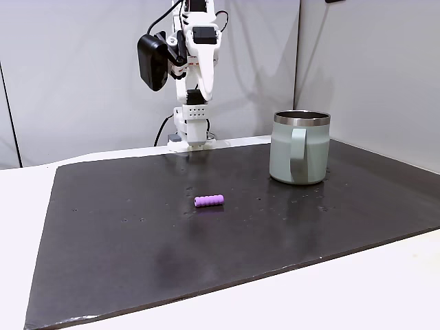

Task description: Grasp a pengrip and put it in the cup.

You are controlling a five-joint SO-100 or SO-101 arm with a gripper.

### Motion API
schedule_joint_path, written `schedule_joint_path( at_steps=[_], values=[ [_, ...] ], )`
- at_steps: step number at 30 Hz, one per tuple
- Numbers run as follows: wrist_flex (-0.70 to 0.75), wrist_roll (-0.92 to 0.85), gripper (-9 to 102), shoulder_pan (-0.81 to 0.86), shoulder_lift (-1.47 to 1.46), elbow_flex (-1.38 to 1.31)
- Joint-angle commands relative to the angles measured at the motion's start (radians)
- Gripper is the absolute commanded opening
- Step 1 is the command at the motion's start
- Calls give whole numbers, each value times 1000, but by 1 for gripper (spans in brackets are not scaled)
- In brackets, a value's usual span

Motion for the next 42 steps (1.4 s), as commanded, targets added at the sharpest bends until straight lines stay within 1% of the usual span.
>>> schedule_joint_path(
  at_steps=[1, 4, 6, 11, 12, 27, 30, 32, 42],
  values=[
    [23, 8, 0, 23, -124, -170],
    [81, 2, 2, 32, -255, -299],
    [137, 6, 5, 37, -347, -394],
    [321, 0, 26, 41, -580, -664],
    [356, -2, 28, 41, -627, -718],
    [597, 21, 29, 58, -1209, -1347],
    [712, 21, 29, 60, -1385, -1595],
    [828, 20, 29, 60, -1557, -1881],
    [828, 6, 29, 63, -1721, -2000]
  ],
)
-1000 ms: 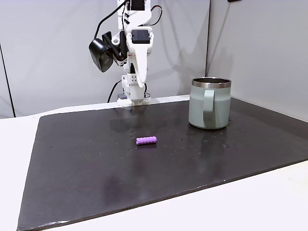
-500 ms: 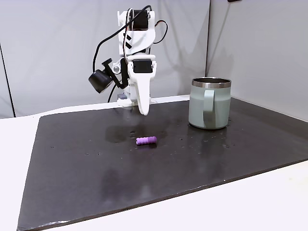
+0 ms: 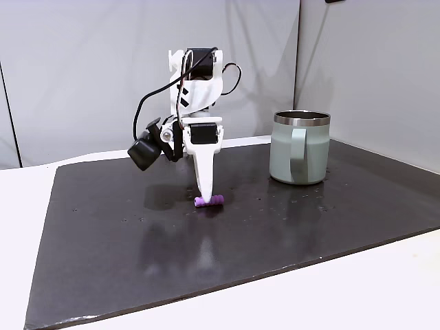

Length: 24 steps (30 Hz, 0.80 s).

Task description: Grasp a pengrip and put it in the cup.

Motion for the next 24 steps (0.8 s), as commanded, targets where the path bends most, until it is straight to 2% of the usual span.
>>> schedule_joint_path(
  at_steps=[1, 12, 19, 24],
  values=[
    [8, -5, 28, 2, -28, -91],
    [6, -18, 27, -52, -249, -255],
    [6, -6, 4, -49, -293, -255],
    [6, -17, 0, -41, -268, -265]
  ],
)
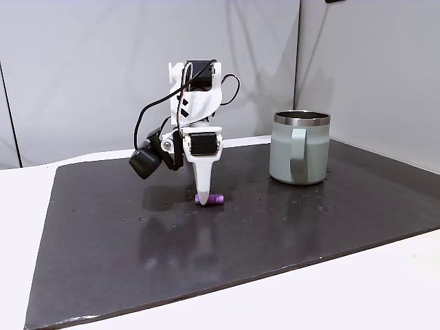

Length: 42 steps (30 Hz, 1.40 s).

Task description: Grasp a pengrip and put it in the cup.

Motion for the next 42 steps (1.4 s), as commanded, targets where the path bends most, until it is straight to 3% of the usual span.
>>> schedule_joint_path(
  at_steps=[1, 18, 25, 42],
  values=[
    [5, -2, 0, -11, 3, -84],
    [5, 52, 0, -64, 946, 380],
    [5, 57, 0, -198, 1247, 552],
    [6, 118, 0, -670, 1302, 813]
  ],
)
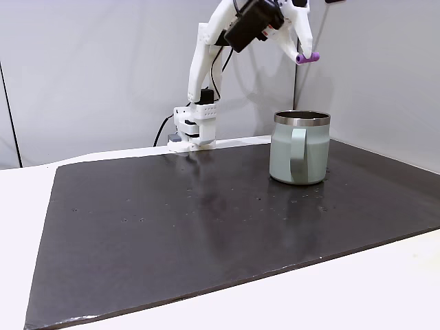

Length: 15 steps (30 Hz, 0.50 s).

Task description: Grasp a pengrip and put it in the cup.

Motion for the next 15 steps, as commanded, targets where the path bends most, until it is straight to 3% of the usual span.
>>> schedule_joint_path(
  at_steps=[1, 15],
  values=[
    [3, 6, 0, -61, 38, 66],
    [3, 12, 0, -44, -18, 212]
  ],
)
